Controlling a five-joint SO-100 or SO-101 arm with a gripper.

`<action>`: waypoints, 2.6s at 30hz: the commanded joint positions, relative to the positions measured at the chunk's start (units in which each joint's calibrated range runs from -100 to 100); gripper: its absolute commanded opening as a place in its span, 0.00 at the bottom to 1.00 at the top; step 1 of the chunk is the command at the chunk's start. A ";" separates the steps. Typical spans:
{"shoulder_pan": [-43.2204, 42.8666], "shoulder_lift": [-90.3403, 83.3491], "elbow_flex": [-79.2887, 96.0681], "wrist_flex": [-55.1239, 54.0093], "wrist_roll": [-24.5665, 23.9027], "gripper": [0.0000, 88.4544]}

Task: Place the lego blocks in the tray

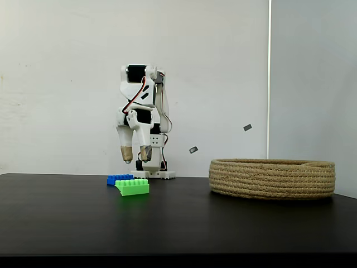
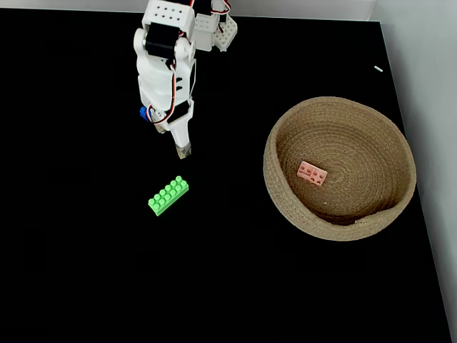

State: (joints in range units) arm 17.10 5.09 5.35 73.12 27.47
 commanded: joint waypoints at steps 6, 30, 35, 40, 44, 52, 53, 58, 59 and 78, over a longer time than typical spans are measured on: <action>-3.09 8.32 -21.08 3.39 -0.73 0.31; -2.84 21.65 -26.00 -3.19 -0.24 0.33; -2.10 22.68 -25.64 -3.44 -0.15 0.33; -1.77 21.82 -21.53 -6.03 -0.15 0.27; -1.77 22.60 -21.63 -6.11 0.15 0.18; -2.51 20.79 -20.90 -5.44 -1.37 0.00; -2.76 19.85 -20.90 -3.94 -1.86 0.00; -7.13 11.94 -20.17 5.14 -7.23 0.00; -8.61 9.61 -19.25 6.22 -8.89 0.00; -42.74 -27.36 1.27 7.97 -29.11 0.00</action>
State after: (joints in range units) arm -21.82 -22.82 6.23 83.43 1.54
